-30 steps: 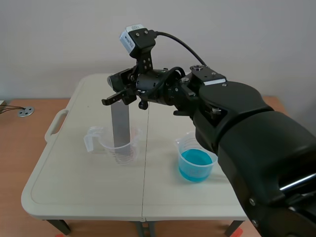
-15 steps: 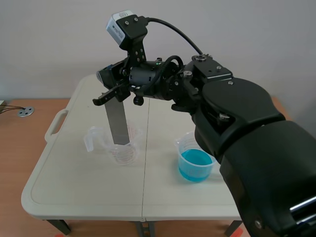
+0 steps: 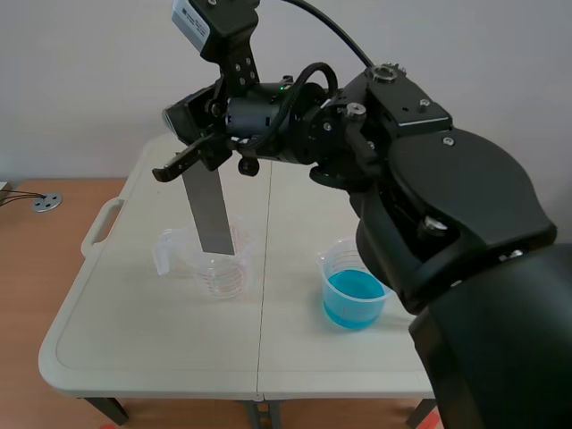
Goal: Hold the metal plate by the orange handle, dip it into the blue solution, take it out and point at it, then put the plate back in the beaker on the left.
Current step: 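Move the plate over the blue solution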
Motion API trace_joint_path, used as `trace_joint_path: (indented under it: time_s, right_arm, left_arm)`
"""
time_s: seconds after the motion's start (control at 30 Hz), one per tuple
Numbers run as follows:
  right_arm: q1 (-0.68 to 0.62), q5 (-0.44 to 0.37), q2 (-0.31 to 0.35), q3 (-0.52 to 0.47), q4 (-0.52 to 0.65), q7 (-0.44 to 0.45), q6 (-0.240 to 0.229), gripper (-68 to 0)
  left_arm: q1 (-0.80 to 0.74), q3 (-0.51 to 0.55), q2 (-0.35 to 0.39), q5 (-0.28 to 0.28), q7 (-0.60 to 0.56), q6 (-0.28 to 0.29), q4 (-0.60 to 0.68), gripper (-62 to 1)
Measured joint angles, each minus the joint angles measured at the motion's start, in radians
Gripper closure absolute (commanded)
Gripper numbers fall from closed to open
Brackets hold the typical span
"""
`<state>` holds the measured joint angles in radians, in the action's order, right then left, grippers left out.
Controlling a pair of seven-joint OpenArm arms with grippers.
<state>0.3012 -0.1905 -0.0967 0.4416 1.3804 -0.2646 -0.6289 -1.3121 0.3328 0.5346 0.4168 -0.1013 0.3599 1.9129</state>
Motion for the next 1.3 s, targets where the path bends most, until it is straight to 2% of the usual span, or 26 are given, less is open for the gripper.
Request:
trace_joint_path:
  time_s: [0.27, 0.6, 0.7, 0.8, 0.93, 1.3]
  right_arm:
    - [0.0, -0.019, 0.0, -0.002, 0.107, -0.068, 0.003, -1.1]
    - [0.0, -0.13, 0.001, -0.002, 0.245, -0.221, 0.005, -1.1]
    - [0.0, -0.163, 0.009, -0.005, 0.287, -0.268, 0.02, -1.1]
    - [-0.007, -0.196, 0.009, -0.044, 0.333, -0.294, 0.022, -1.1]
    - [-0.046, -0.197, 0.008, -0.105, 0.416, -0.343, 0.023, -1.1]
    - [-0.185, -0.222, 0.008, -0.183, 0.627, -0.473, 0.022, -1.1]
  left_arm:
    - [0.0, 0.0, 0.0, 0.0, 0.0, 0.0, 0.0, -2.9]
    - [0.002, 0.0, 0.0, 0.0, 0.024, 0.0, 0.0, -2.9]
    - [0.002, 0.0, 0.0, 0.0, 0.038, 0.0, 0.0, -2.9]
    - [0.002, 0.0, 0.0, 0.0, 0.038, 0.0, 0.0, -2.9]
    - [0.002, 0.0, 0.0, 0.0, 0.038, 0.0, 0.0, -2.9]
    - [0.002, 0.0, 0.0, 0.0, 0.038, 0.0, 0.0, -2.9]
